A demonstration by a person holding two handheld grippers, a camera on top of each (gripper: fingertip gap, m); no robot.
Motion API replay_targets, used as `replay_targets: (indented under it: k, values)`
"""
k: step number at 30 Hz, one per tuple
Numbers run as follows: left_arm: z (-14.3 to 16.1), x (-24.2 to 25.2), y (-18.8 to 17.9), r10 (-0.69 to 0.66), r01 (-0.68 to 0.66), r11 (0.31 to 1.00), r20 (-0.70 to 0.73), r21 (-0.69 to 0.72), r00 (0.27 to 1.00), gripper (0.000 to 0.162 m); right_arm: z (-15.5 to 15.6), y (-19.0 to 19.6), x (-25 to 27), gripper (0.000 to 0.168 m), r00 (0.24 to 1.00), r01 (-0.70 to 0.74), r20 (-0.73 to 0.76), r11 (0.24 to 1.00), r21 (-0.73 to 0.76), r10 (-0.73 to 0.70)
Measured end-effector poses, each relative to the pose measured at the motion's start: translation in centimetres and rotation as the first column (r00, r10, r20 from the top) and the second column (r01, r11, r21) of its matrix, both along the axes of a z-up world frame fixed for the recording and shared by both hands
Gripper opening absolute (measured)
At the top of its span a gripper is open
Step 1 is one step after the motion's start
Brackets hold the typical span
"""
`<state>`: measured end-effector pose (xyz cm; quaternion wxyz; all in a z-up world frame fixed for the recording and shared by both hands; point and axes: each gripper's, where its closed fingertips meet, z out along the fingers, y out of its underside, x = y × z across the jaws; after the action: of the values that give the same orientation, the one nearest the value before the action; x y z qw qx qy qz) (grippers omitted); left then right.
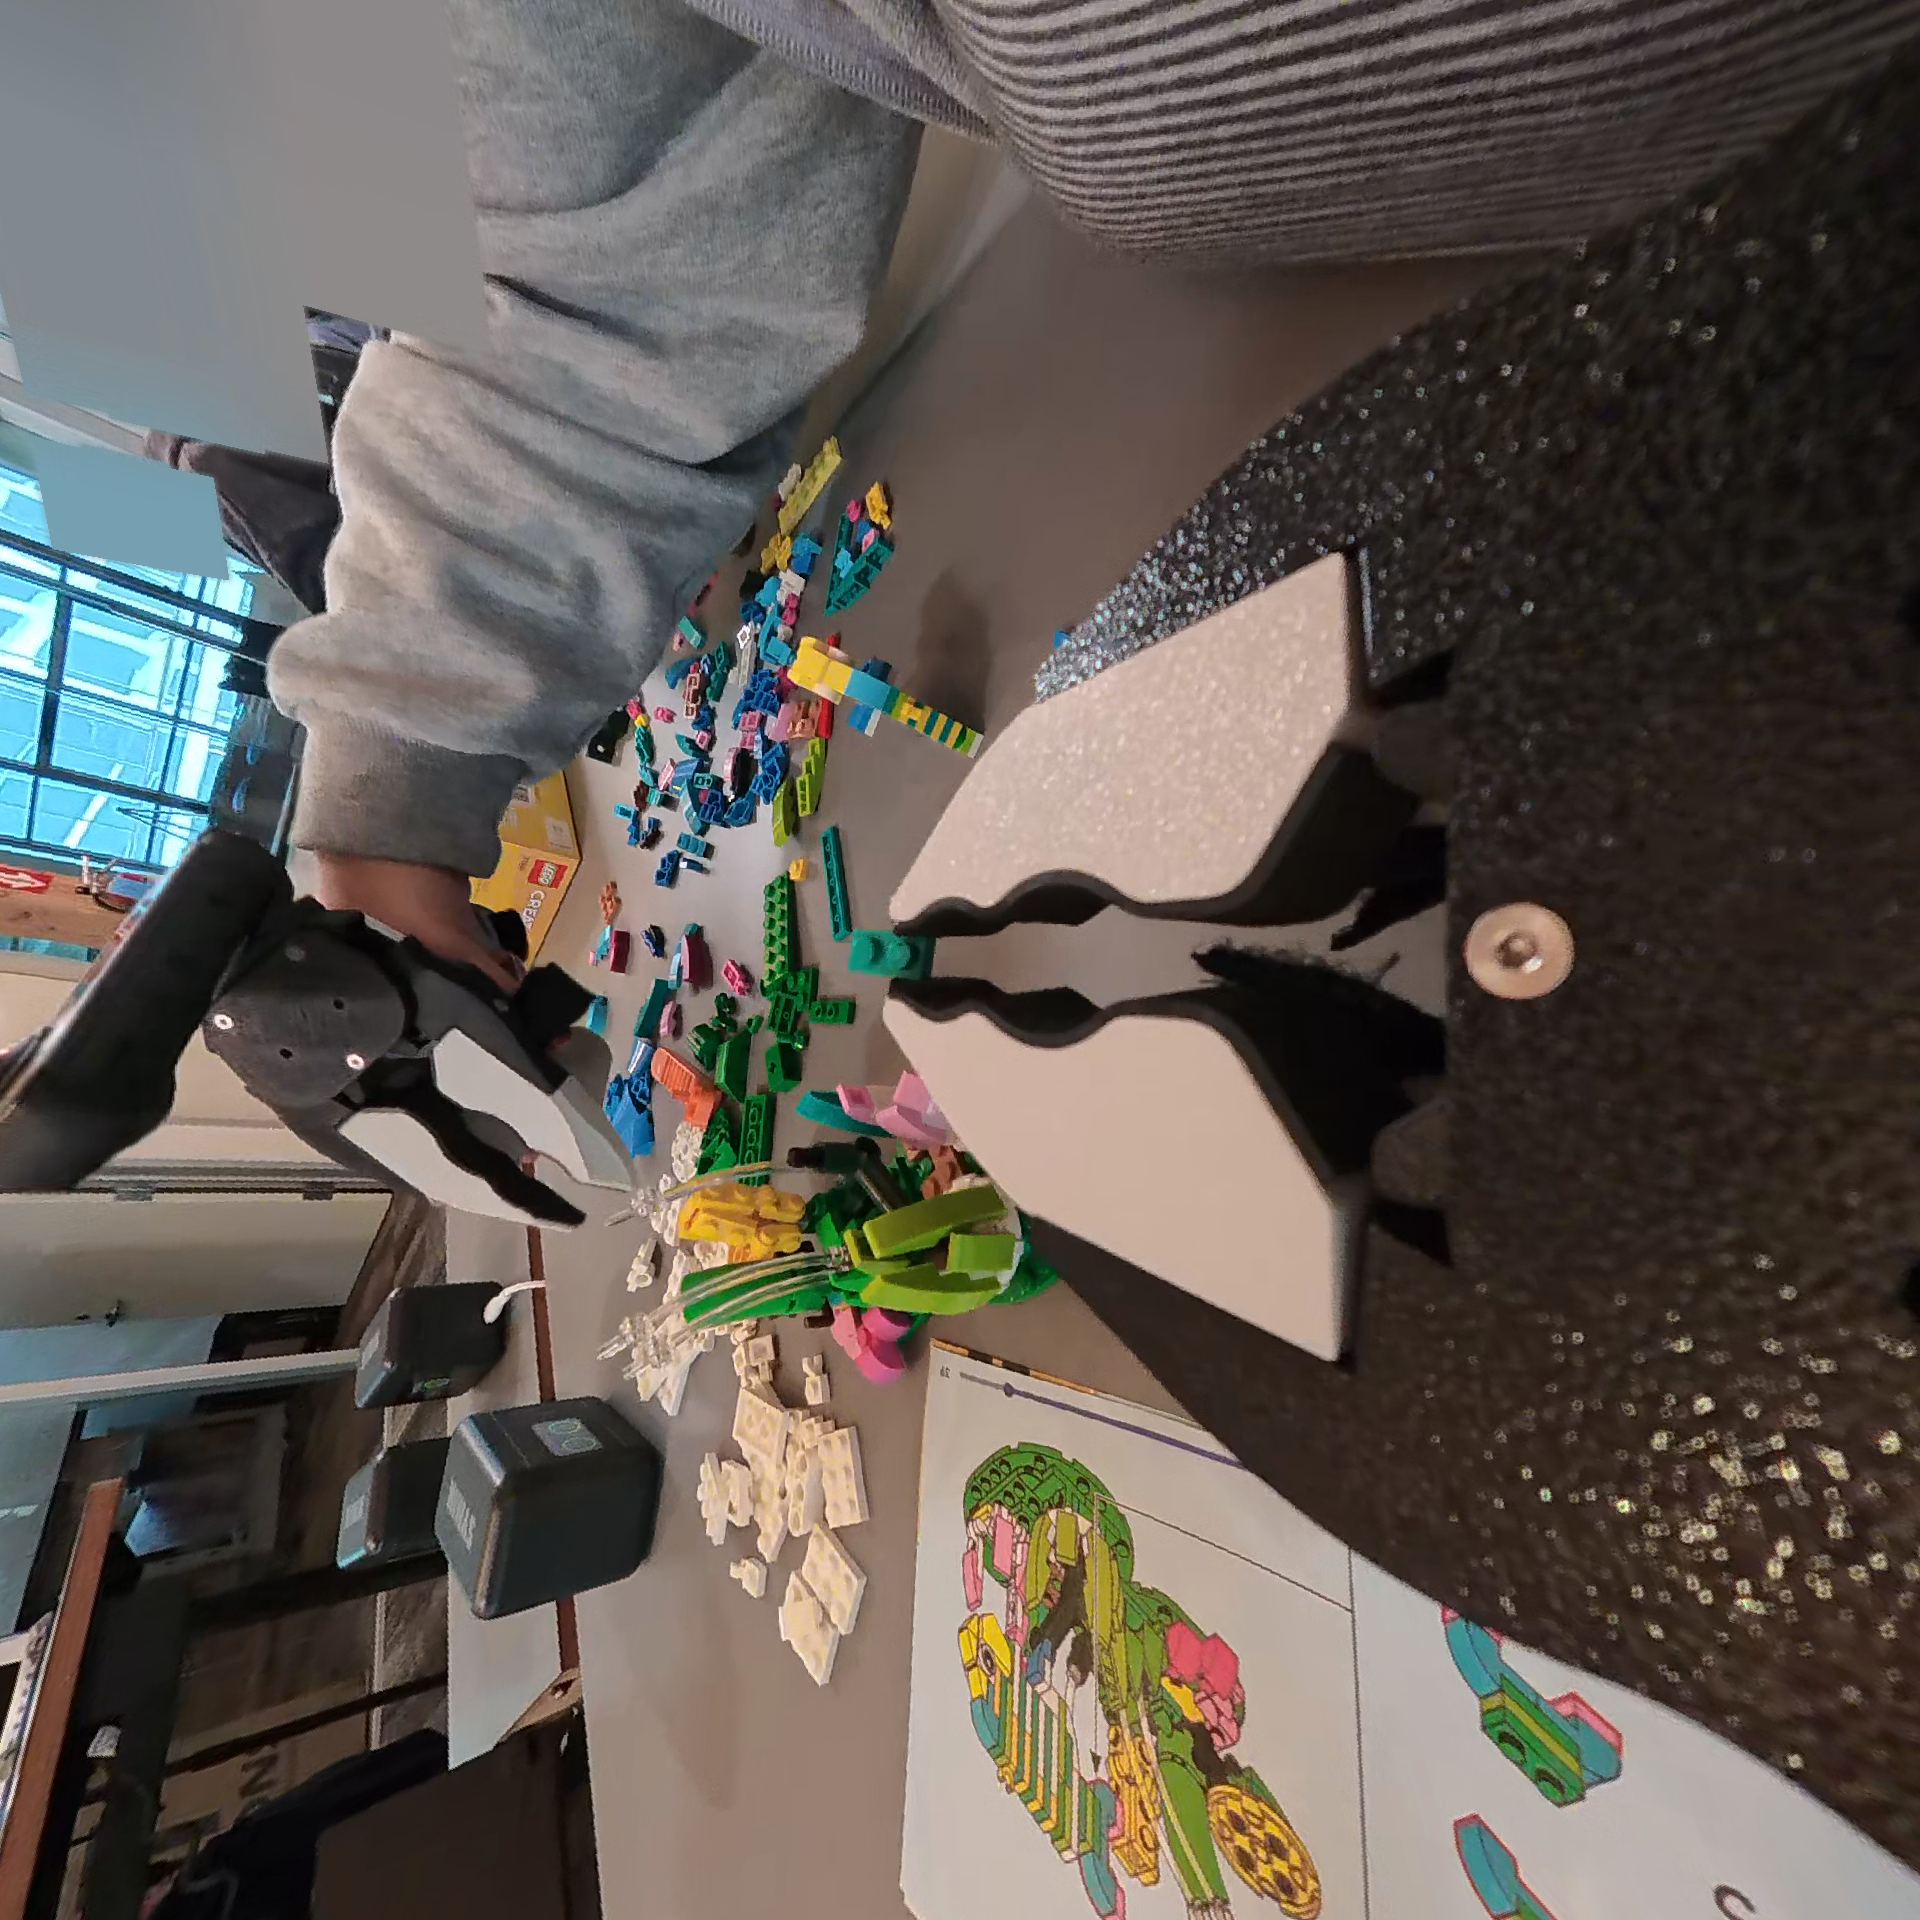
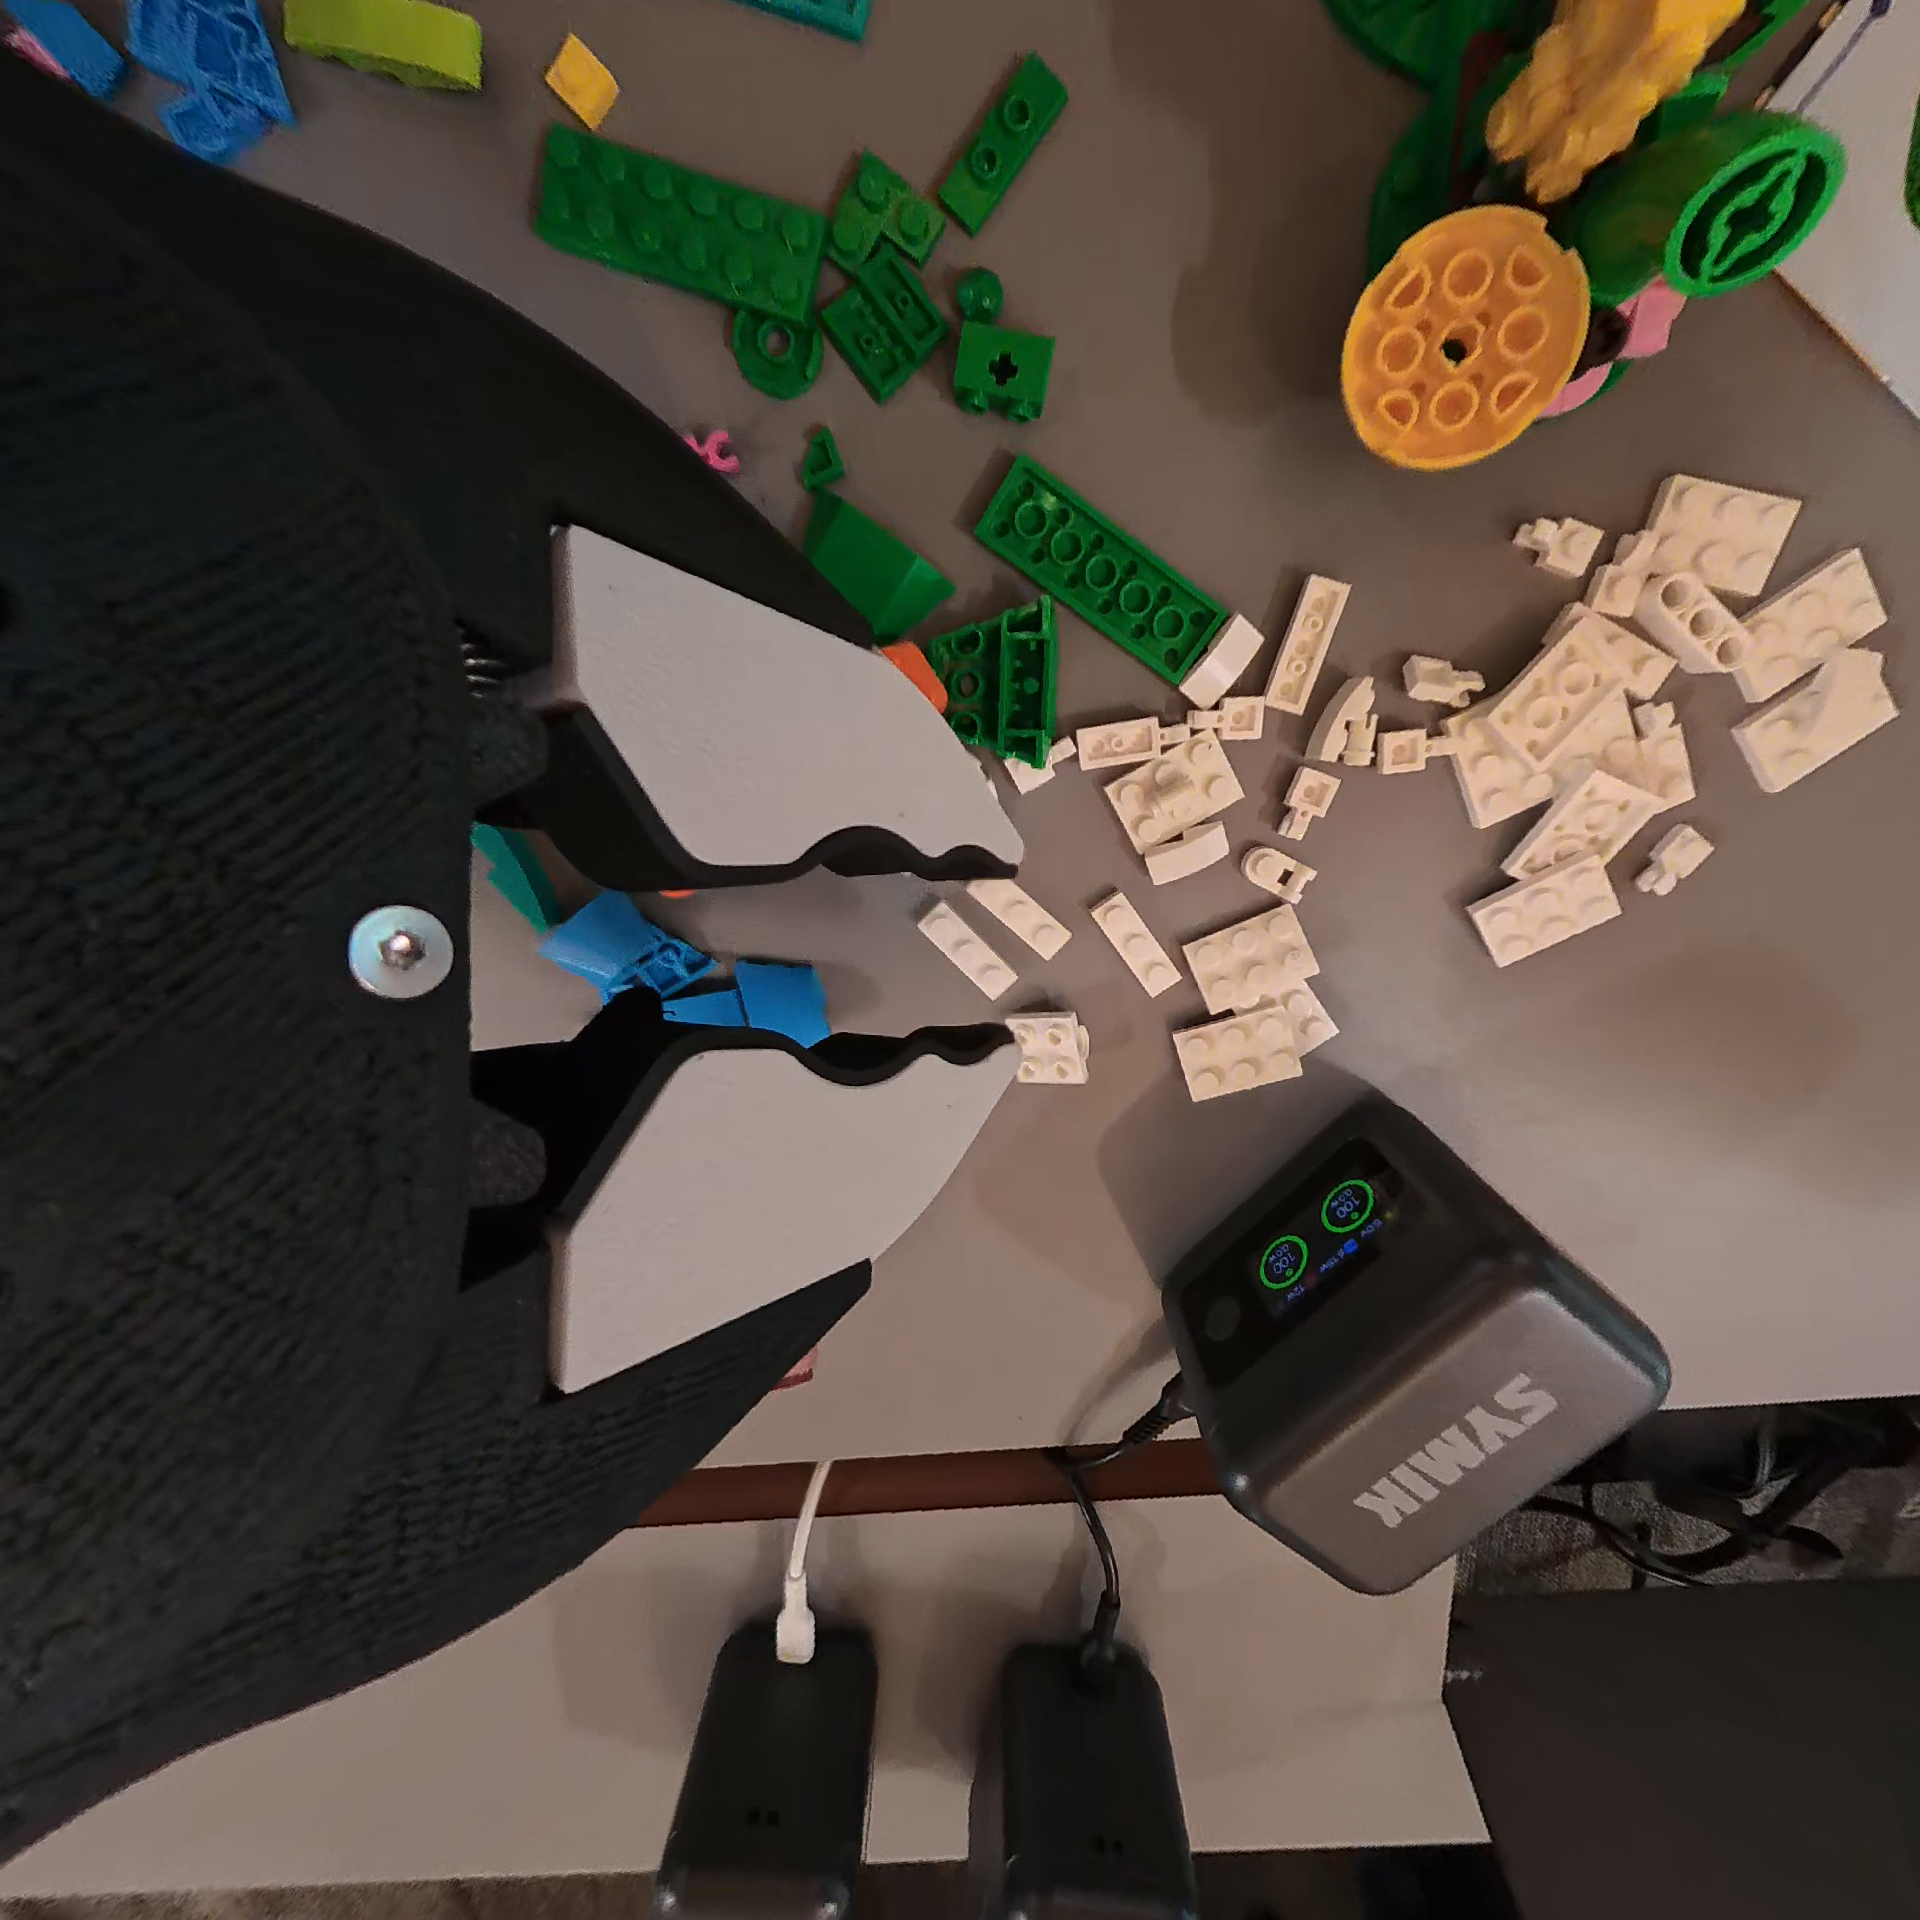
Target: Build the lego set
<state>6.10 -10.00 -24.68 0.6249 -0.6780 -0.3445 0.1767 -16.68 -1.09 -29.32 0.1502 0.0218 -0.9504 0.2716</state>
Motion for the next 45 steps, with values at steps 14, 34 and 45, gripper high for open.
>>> replay_targets:
  k: [14,34,45]
  values:
    - [-0.2,1.4,1.4,-0.092,0.089,0.994,-0.044,-0.067,0.995,0.007,0.2,8.6,6.2,0.009,0.986,0.084,0.134,0.989,0.118,-0.1]
    - [-0.3,1.7,1.9,-0.109,0.103,0.99,-0.056,-0.095,0.992,0.007,-1.3,18.9,13.8,0.025,0.914,0.372,0.119,0.918,0.138,-0.389]
    - [-0.2,1.6,1.9,-0.111,0.107,0.991,-0.045,-0.076,0.993,0.007,-1.3,22.6,15.3,0.022,0.859,0.474,0.135,0.867,0.151,-0.493]
